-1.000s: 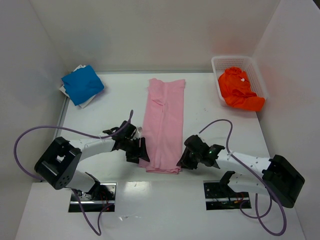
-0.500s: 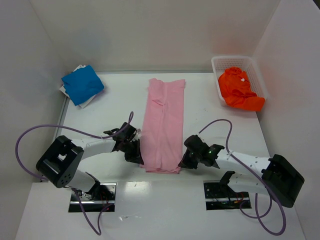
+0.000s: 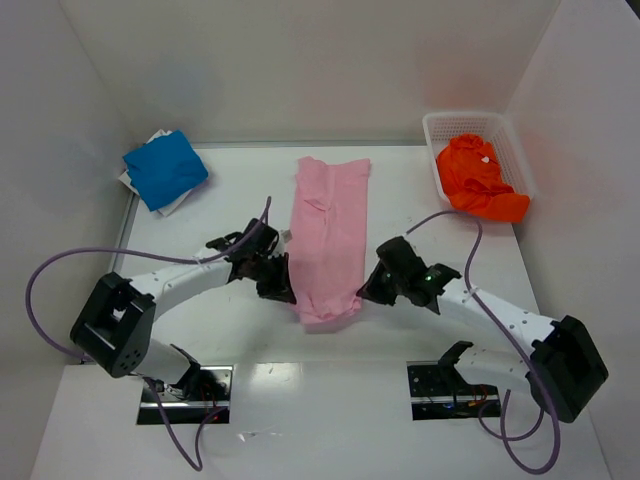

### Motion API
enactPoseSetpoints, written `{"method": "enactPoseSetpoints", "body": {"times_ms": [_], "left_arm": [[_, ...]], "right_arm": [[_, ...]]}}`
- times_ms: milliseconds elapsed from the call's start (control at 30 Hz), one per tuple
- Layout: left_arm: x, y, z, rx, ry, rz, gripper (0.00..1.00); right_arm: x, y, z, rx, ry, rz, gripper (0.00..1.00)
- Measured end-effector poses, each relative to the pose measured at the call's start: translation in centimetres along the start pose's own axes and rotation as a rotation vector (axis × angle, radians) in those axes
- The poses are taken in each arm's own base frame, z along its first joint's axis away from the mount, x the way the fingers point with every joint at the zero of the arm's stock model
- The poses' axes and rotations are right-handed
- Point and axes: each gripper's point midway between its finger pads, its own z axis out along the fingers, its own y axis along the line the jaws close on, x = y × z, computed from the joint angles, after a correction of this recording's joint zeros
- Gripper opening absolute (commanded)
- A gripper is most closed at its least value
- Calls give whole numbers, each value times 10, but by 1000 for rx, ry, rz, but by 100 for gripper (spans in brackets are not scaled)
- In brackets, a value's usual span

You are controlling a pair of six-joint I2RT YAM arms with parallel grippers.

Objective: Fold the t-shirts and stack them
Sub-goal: Fold the folded rectangular tshirt in 1/3 of the way

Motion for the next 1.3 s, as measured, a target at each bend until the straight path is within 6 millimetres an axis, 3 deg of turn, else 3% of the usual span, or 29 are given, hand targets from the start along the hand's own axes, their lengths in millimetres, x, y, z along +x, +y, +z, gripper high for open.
{"method": "enactPoseSetpoints", "body": {"times_ms": [133,333,533,667,900,1133,1300], "left_arm": [[-35,-20,-13,44,-64,52,0],[-86,-16,-12,28,-98,67,0],[-133,-3,0,41,-87,73,0],[-160,3,11,73,-68,73,1],[-200,-9,12,175,-78,132,4],[-225,-13,6,220,-103,152,6],[-249,-10,11,227,-127,156,6]], "right_arm": [[-43,13,-4,-16,-83,3,1],[-95,27,3,12,-141,-22,1],[-127,47,29,29,-142,-55,1],[-147,48,48,46,-134,-48,1],[-202,49,66,55,-177,-25,1],[-225,67,83,28,-179,-58,1],[-235,69,98,33,-175,-72,1]]}}
